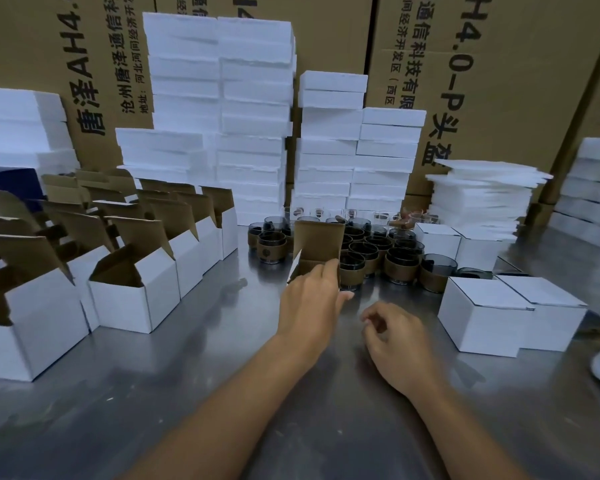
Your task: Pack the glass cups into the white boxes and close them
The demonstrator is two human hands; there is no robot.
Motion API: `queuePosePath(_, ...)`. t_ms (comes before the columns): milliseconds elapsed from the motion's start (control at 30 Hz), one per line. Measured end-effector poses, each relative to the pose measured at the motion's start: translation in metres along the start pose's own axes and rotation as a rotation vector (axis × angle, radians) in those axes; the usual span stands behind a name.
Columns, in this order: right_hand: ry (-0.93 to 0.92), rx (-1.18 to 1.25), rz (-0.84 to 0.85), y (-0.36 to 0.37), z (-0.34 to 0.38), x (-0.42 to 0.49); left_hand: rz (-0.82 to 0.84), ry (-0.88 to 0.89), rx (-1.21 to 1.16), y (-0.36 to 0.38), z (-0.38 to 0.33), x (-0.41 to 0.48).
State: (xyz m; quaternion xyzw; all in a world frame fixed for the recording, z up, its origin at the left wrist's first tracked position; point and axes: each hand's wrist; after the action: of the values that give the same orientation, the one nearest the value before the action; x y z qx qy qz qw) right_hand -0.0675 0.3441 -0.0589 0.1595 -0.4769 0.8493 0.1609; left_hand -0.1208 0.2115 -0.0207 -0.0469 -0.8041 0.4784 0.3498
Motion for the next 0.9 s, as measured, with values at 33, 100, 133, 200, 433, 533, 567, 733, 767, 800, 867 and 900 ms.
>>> queuePosePath(33, 0.002, -0.003, 0.005, 0.0, 0.0, 0.0, 0.011, 0.0, 0.017, 0.0, 0.0, 0.002)
queuePosePath(100, 0.003, 0.007, 0.014, 0.0, -0.002, 0.001, -0.025, 0.042, 0.067, -0.003, 0.0, 0.001)
queuePosePath(133, 0.004, 0.012, 0.013, -0.001, -0.002, 0.001, -0.092, 0.09, 0.086, -0.005, -0.001, -0.001)
queuePosePath(200, 0.004, 0.02, -0.035, -0.003, -0.001, 0.003, -0.264, 0.185, 0.065, -0.009, 0.001, -0.006)
queuePosePath(433, 0.085, 0.141, -0.26, -0.003, 0.003, 0.029, -0.257, 0.174, -0.366, -0.011, 0.033, -0.02)
queuePosePath(533, 0.168, 0.209, -0.128, 0.008, 0.002, 0.048, -0.168, 0.085, -0.527, -0.001, 0.037, -0.02)
queuePosePath(567, 0.187, 0.219, -0.073, 0.012, 0.001, 0.054, -0.14, 0.089, -0.537, 0.001, 0.036, -0.019)
queuePosePath(733, 0.248, 0.162, 0.1, 0.024, 0.0, 0.08, -0.018, 0.127, -0.556, 0.009, 0.035, -0.018)
queuePosePath(767, 0.264, 0.155, 0.118, 0.026, -0.002, 0.084, -0.001, 0.126, -0.562, 0.01, 0.035, -0.017)
queuePosePath(800, 0.28, 0.155, 0.129, 0.027, -0.003, 0.087, 0.013, 0.124, -0.563, 0.011, 0.034, -0.017)
queuePosePath(867, 0.294, 0.166, 0.118, 0.028, -0.006, 0.089, 0.049, 0.115, -0.563, 0.011, 0.034, -0.016)
queuePosePath(900, 0.293, 0.173, 0.098, 0.029, -0.006, 0.09, 0.075, 0.11, -0.563, 0.012, 0.034, -0.016)
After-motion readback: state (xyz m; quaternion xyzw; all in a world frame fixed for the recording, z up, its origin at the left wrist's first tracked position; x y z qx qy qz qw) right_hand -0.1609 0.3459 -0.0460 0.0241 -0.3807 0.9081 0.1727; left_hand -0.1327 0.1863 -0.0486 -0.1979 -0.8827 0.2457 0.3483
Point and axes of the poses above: each hand's wrist, its own x-axis towards the middle knuckle, its own y-axis out of the palm, z = x × y, and after that the axes turned 10 degrees about z, right-handed
